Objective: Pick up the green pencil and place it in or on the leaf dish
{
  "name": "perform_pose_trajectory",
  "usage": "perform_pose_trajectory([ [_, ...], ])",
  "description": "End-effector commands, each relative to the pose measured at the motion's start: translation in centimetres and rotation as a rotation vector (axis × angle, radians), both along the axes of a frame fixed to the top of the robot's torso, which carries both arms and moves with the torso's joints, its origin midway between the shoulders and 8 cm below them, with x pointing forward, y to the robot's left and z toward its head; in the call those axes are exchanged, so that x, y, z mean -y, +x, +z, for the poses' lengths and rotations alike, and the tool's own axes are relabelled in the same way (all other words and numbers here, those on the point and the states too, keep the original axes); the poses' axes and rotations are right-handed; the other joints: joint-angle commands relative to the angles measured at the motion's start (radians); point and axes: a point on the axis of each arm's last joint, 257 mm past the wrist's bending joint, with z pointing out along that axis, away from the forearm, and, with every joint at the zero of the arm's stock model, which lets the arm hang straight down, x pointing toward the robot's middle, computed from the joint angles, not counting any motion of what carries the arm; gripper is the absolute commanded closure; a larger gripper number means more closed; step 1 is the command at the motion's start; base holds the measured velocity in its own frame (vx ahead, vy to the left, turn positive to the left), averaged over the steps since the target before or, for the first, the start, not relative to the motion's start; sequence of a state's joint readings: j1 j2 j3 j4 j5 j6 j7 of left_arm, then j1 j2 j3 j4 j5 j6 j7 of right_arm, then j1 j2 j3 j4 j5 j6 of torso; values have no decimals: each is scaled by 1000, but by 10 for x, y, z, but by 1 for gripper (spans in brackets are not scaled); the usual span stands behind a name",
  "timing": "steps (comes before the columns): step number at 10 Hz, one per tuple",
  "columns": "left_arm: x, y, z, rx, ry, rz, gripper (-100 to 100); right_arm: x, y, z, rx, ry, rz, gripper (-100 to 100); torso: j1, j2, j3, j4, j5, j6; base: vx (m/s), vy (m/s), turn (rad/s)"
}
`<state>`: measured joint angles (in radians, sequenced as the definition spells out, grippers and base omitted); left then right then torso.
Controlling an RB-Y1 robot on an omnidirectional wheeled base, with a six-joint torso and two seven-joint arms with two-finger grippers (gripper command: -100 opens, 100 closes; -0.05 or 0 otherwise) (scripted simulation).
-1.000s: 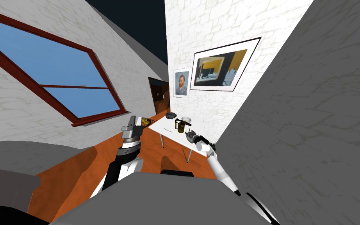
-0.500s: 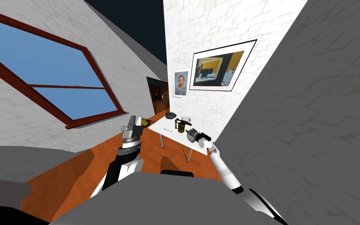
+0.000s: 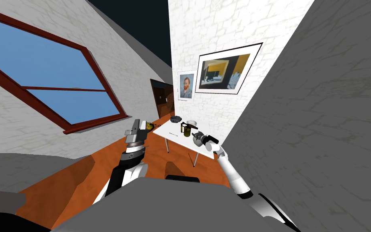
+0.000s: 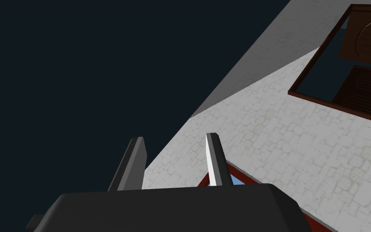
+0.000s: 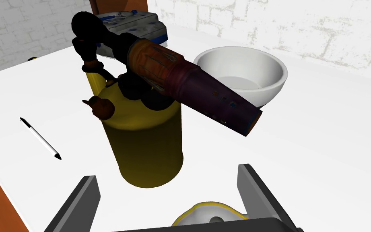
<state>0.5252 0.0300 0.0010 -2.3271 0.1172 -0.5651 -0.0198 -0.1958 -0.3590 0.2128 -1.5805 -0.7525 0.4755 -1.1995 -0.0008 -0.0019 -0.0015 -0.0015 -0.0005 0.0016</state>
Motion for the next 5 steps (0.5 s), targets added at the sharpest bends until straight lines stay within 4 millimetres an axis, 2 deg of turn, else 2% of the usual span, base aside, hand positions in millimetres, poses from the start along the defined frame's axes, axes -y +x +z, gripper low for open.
perform_pose_trajectory([
  [1, 0, 0, 0, 0, 0, 0, 0, 0, 0, 0, 0, 0, 0, 0, 0, 0, 0, 0, 0, 0, 0, 0, 0],
  [5, 0, 0, 0, 0, 0, 0, 0, 0, 0, 0, 0, 0, 0, 0, -1, 0, 0, 0, 0, 0, 0, 0, 0],
])
